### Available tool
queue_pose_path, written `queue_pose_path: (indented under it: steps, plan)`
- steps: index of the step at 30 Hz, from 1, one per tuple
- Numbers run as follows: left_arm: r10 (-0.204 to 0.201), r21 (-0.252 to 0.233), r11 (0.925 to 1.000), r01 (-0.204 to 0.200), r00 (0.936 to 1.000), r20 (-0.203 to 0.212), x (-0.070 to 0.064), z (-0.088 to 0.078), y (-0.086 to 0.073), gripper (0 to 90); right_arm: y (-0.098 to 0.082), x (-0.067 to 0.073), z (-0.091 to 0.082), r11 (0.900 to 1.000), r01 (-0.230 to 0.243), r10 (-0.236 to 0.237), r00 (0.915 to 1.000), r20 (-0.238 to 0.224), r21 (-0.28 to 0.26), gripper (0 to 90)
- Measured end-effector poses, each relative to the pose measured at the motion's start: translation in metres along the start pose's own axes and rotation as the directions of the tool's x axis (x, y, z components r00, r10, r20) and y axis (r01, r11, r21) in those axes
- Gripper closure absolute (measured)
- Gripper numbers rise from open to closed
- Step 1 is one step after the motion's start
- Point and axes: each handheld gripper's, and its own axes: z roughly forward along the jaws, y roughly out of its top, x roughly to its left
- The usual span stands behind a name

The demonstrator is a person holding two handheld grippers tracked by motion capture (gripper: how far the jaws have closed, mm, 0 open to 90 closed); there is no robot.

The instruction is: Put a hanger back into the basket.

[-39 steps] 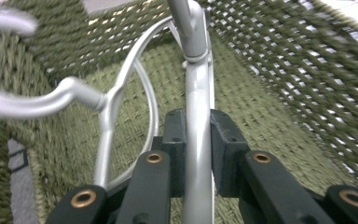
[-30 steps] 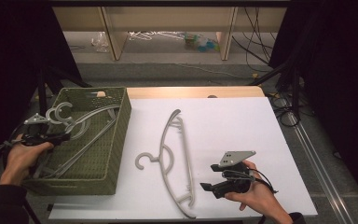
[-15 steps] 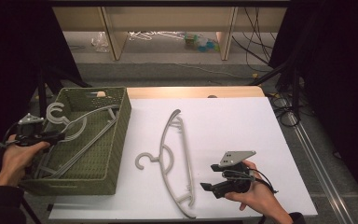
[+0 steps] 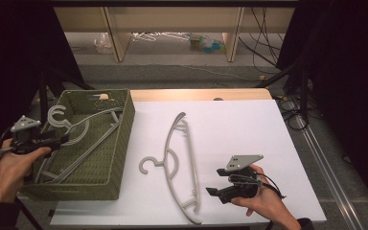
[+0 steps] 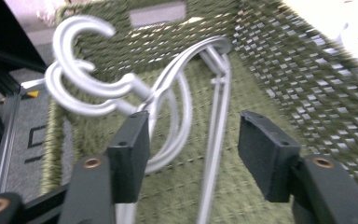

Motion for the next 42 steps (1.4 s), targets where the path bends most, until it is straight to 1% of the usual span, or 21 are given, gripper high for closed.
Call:
queue_pose_path:
  steps: [3,5,7,12,13,14,16,18,20,23,27,28,29,30,35,36,38,39,40,41,42]
  plan:
    - [0.012,-0.031,0.9994,-0.012,0.9998,0.018,-0.016,-0.009,0.000,39.2,0.000,0.000,0.001,1.000,-0.001,0.001,1.0000,-0.001,-0.001,27.5]
    - [-0.004,-0.064,0.9979,0.008,0.9979,0.064,-0.027,-0.014,-0.001,36.7,0.000,0.000,0.001,1.000,-0.002,0.002,1.0000,0.001,-0.002,27.5]
    - [-0.029,-0.101,0.9939,0.045,0.9879,0.152,-0.039,-0.018,-0.004,35.1,0.000,0.000,0.001,1.000,0.000,0.000,1.0000,0.004,-0.003,27.4]
    - [-0.007,-0.148,0.9881,0.042,0.9733,0.229,-0.070,-0.024,-0.007,33.3,-0.001,-0.001,0.003,1.000,-0.006,0.007,0.9998,0.020,-0.014,26.8]
    - [0.027,-0.167,0.9859,0.015,0.9678,0.250,-0.083,-0.025,-0.008,33.3,-0.001,0.000,0.003,1.000,-0.007,0.007,0.9998,0.020,-0.014,26.7]
    - [0.027,-0.167,0.9859,0.015,0.9678,0.250,-0.083,-0.025,-0.008,33.3,-0.001,0.000,0.003,1.000,-0.007,0.007,0.9998,0.020,-0.014,26.7]
    - [0.057,-0.185,0.9827,-0.006,0.9606,0.272,-0.096,-0.026,-0.009,32.7,-0.001,-0.001,0.003,1.000,-0.005,0.005,0.9997,0.025,-0.019,26.4]
    - [0.081,-0.197,0.9801,-0.021,0.9495,0.303,-0.110,-0.025,-0.011,31.6,-0.001,-0.001,0.004,1.000,-0.006,0.007,0.9997,0.025,-0.019,26.4]
    - [0.101,-0.201,0.9789,-0.036,0.9421,0.320,-0.120,-0.024,-0.013,30.5,-0.001,-0.002,0.004,1.000,-0.006,0.007,0.9998,0.020,-0.017,26.3]
    - [0.117,-0.207,0.9774,-0.043,0.9241,0.364,-0.138,-0.022,-0.017,28.2,-0.001,-0.001,0.005,1.000,-0.009,0.010,0.9997,0.020,-0.019,25.6]
    - [0.154,-0.233,0.9704,-0.062,0.9014,0.404,-0.158,-0.022,-0.019,25.8,-0.001,-0.002,0.004,0.999,-0.019,0.020,0.9994,0.029,-0.033,24.8]
    - [0.163,-0.235,0.9695,-0.071,0.9015,0.401,-0.163,-0.023,-0.020,25.8,-0.001,-0.002,0.004,0.999,-0.019,0.020,0.9994,0.029,-0.033,24.8]
    - [0.173,-0.242,0.9674,-0.076,0.8933,0.415,-0.167,-0.023,-0.021,25.1,-0.001,-0.002,0.005,0.999,-0.017,0.018,0.9995,0.025,-0.034,24.7]
    - [0.190,-0.251,0.9639,-0.090,0.8897,0.415,-0.170,-0.024,-0.021,24.8,-0.001,-0.003,0.004,0.999,-0.021,0.022,0.9995,0.021,-0.037,24.6]
    - [0.207,-0.270,0.9586,-0.091,0.8732,0.441,-0.189,-0.020,-0.032,21.7,-0.002,-0.004,0.005,0.999,-0.025,0.026,0.9994,0.024,-0.045,23.7]
    - [0.214,-0.262,0.9601,-0.099,0.8621,0.459,-0.194,-0.019,-0.036,18.6,-0.003,-0.004,0.005,0.999,-0.024,0.025,0.9994,0.024,-0.047,23.5]
    - [0.217,-0.263,0.9596,-0.101,0.8608,0.460,-0.196,-0.018,-0.039,18.5,-0.003,-0.004,0.005,0.999,-0.022,0.023,0.9994,0.025,-0.048,23.4]
    - [0.246,-0.275,0.9526,-0.129,0.8602,0.447,-0.198,-0.016,-0.041,17.3,-0.003,-0.004,0.005,0.999,-0.024,0.025,0.9994,0.023,-0.045,23.0]
    - [0.246,-0.275,0.9526,-0.129,0.8602,0.447,-0.198,-0.016,-0.041,17.2,-0.003,-0.004,0.005,0.999,-0.024,0.025,0.9994,0.023,-0.045,23.0]
    - [0.232,-0.281,0.9530,-0.113,0.8689,0.437,-0.198,-0.016,-0.044,17.0,-0.003,-0.003,0.006,0.999,-0.024,0.025,0.9994,0.026,-0.048,22.7]
    - [0.232,-0.281,0.9530,-0.113,0.8689,0.437,-0.198,-0.016,-0.044,16.6,-0.003,-0.003,0.006,0.999,-0.024,0.025,0.9994,0.026,-0.048,22.7]
